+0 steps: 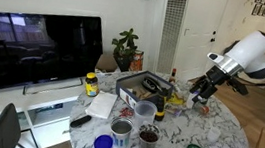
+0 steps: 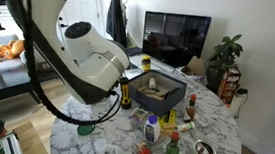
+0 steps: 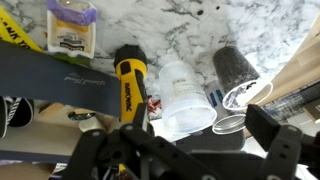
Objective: Put the torch upright
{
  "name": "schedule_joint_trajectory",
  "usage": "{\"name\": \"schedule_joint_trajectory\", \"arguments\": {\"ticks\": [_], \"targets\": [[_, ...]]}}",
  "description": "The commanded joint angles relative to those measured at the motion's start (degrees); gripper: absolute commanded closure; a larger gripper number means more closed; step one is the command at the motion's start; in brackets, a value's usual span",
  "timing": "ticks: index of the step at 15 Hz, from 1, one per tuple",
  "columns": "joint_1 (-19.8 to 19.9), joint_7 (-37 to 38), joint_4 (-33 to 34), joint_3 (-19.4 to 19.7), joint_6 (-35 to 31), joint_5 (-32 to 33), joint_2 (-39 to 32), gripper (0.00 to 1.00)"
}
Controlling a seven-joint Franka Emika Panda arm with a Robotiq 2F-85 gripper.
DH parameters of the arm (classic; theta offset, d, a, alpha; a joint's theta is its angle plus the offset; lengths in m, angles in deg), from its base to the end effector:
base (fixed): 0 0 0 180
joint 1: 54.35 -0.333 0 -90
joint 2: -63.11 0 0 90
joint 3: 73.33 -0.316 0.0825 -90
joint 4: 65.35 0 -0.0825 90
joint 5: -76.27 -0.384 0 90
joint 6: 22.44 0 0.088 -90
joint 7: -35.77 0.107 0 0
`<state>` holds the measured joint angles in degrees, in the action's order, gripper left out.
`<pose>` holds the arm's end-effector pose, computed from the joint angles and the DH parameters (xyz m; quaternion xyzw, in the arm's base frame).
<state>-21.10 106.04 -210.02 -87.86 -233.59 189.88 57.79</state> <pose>0.3729 0.0008 0.2865 -0.9201 -0.2641 -0.2548 0.1368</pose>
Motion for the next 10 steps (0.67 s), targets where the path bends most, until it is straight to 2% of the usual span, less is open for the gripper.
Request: {"name": "schedule_joint_trajectory", "arguments": {"ticks": [1,2,3,10], "targets": [[-0.6,5.7,-1.5,0.1,0.8,5.8,9.0,0.0],[-0.4,6.5,-1.3,-0.1,0.7,6.5,10.4,0.0],[-0.2,3.3,0.0,0.0,0.0,3.7,5.7,0.0],[-0.2,3.6,0.1,-0.1,0.0,3.9,6.0,0.0]]}}
